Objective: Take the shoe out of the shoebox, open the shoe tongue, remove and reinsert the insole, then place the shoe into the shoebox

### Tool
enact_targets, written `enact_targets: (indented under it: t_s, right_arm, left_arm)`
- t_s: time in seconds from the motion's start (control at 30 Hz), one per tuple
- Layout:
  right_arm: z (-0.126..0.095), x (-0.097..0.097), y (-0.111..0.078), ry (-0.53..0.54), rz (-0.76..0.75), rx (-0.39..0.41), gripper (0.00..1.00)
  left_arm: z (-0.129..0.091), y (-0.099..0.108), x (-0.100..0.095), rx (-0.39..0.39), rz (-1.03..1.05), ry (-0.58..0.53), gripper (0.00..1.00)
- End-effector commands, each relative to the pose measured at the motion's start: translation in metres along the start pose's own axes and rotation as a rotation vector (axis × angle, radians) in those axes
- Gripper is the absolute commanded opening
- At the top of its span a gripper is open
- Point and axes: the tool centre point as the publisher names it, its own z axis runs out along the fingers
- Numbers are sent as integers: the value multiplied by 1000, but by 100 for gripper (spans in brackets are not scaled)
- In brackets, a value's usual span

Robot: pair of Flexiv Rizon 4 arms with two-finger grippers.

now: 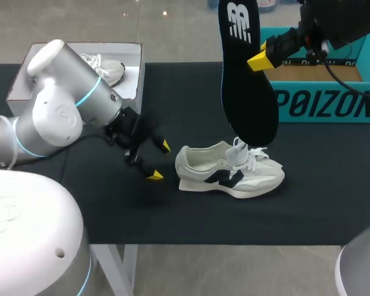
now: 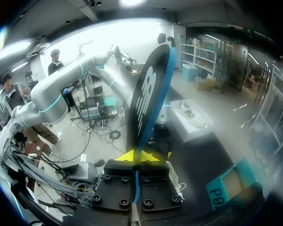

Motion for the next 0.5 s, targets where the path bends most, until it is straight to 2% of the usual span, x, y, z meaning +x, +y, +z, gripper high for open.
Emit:
enact_targets:
  t_s: [0.03, 0.5]
  right_arm:
    - [1, -2, 2, 3, 1, 4, 0]
    - [1, -2, 2, 3, 1, 4, 0]
  left_arm:
    - [-10, -11, 2, -289, 0, 2, 100]
    - [-15, -28, -5, -333, 24, 13, 100]
